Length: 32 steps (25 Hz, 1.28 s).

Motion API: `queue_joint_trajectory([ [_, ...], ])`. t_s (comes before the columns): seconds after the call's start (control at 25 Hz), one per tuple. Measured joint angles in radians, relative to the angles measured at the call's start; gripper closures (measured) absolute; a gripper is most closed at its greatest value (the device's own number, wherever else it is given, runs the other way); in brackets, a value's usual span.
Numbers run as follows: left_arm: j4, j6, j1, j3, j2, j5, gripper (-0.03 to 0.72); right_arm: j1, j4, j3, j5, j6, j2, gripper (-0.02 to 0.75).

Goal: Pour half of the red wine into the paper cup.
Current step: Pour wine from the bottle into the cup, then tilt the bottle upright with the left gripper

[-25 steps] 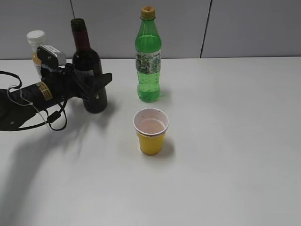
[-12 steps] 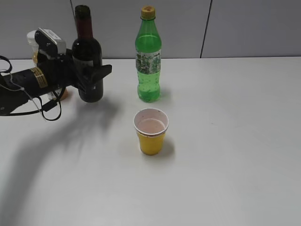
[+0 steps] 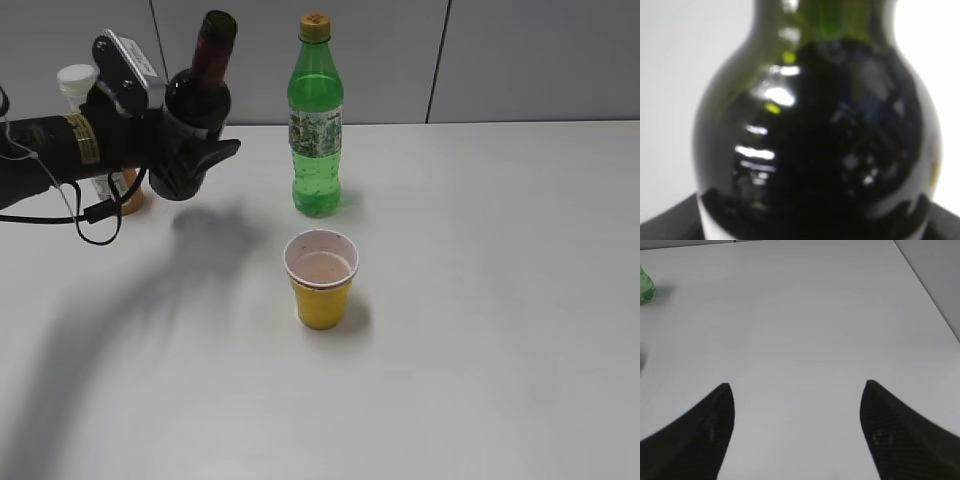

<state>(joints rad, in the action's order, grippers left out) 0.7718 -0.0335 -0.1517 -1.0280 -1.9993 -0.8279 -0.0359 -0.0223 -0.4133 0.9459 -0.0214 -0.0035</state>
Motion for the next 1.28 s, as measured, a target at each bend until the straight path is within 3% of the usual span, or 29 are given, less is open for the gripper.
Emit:
queue_joint_trajectory([
  [0.4,0.010,-0.293,-0.064,0.000,0.000,0.122,0.143,0.000,0.000,0.000,0.000,0.000,0.000,0.148],
  [1.28,0.057,-0.479,-0.123,0.000,0.000,0.313,0.143,0.000,0.000,0.000,0.000,0.000,0.000,0.148],
])
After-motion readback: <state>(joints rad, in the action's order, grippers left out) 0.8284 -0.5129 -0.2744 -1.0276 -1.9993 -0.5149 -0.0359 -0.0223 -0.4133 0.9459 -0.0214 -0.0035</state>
